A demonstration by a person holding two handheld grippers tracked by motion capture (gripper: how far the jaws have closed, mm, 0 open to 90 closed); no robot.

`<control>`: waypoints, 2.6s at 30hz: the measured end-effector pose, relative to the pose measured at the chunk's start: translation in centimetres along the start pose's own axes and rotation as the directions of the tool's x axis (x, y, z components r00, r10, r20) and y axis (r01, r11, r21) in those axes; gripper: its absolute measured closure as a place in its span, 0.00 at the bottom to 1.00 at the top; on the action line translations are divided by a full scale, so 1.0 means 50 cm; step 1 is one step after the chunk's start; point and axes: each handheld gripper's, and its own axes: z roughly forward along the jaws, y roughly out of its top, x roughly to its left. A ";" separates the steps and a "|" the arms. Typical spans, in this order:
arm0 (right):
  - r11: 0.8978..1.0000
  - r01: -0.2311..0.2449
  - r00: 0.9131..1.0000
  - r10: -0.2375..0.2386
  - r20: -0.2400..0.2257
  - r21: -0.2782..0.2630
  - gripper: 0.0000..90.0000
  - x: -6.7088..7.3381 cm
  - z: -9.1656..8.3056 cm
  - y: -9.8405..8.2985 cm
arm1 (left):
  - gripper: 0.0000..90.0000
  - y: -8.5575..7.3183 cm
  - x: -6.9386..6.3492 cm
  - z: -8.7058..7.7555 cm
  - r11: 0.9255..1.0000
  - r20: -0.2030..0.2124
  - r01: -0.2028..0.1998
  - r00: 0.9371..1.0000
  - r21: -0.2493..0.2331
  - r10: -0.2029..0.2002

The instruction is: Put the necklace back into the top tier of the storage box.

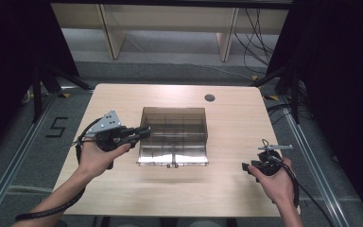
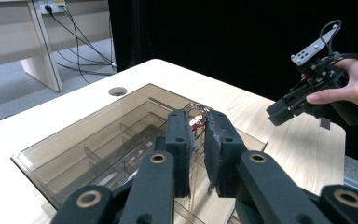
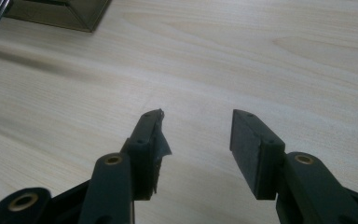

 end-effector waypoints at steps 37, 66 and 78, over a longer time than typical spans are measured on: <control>1.000 -0.003 1.000 0.003 0.000 0.004 0.60 0.001 0.001 0.000 | 0.89 -0.067 0.013 0.039 0.982 -0.020 0.013 1.000 0.190 -0.009; 1.000 0.015 1.000 -0.015 -0.001 0.002 0.60 -0.003 0.001 0.001 | 0.88 -0.078 0.020 0.082 0.853 -0.003 -0.046 0.998 0.520 0.055; 1.000 0.013 0.999 -0.012 -0.044 0.018 0.60 -0.007 0.001 0.002 | 0.88 -0.079 0.022 0.106 0.793 0.014 -0.062 0.998 0.607 0.068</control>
